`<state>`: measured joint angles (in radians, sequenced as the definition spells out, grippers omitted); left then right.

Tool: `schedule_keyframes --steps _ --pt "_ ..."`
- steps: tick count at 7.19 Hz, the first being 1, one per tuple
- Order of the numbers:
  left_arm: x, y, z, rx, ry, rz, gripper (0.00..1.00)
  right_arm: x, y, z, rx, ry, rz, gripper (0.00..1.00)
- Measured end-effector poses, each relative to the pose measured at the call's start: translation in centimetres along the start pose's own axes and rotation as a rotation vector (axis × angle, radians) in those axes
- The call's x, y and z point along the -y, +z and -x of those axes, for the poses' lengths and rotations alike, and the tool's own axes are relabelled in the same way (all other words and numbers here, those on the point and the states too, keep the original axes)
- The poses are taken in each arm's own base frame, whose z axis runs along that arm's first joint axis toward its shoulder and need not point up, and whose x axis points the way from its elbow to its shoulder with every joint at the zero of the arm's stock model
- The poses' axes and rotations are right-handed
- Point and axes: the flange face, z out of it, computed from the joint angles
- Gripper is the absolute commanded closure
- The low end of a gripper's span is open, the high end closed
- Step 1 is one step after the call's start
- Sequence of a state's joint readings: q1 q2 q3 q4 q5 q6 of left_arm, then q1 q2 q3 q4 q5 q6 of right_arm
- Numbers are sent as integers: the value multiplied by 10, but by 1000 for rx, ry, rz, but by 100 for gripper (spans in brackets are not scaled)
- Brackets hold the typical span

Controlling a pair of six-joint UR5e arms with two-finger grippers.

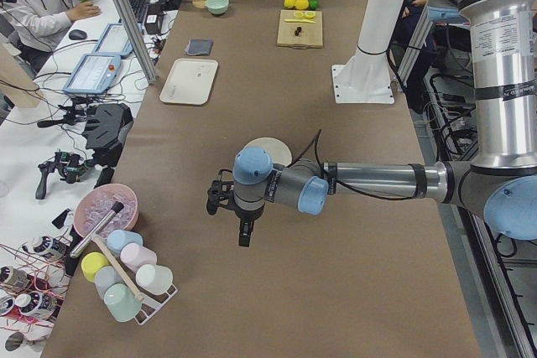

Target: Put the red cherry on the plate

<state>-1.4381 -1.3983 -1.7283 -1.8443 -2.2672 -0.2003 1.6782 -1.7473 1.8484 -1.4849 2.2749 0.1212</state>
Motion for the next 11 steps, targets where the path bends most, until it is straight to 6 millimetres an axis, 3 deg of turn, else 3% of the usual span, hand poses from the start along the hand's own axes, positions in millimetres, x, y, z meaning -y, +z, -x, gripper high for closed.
schedule_keyframes --steps 6,11 --pt "0 -3 -10 54 74 1 2 0 -1 1 0 -2 -2 0" --pt "11 -34 -28 17 49 -15 2 0 -1 2 0 -3 -2 0"
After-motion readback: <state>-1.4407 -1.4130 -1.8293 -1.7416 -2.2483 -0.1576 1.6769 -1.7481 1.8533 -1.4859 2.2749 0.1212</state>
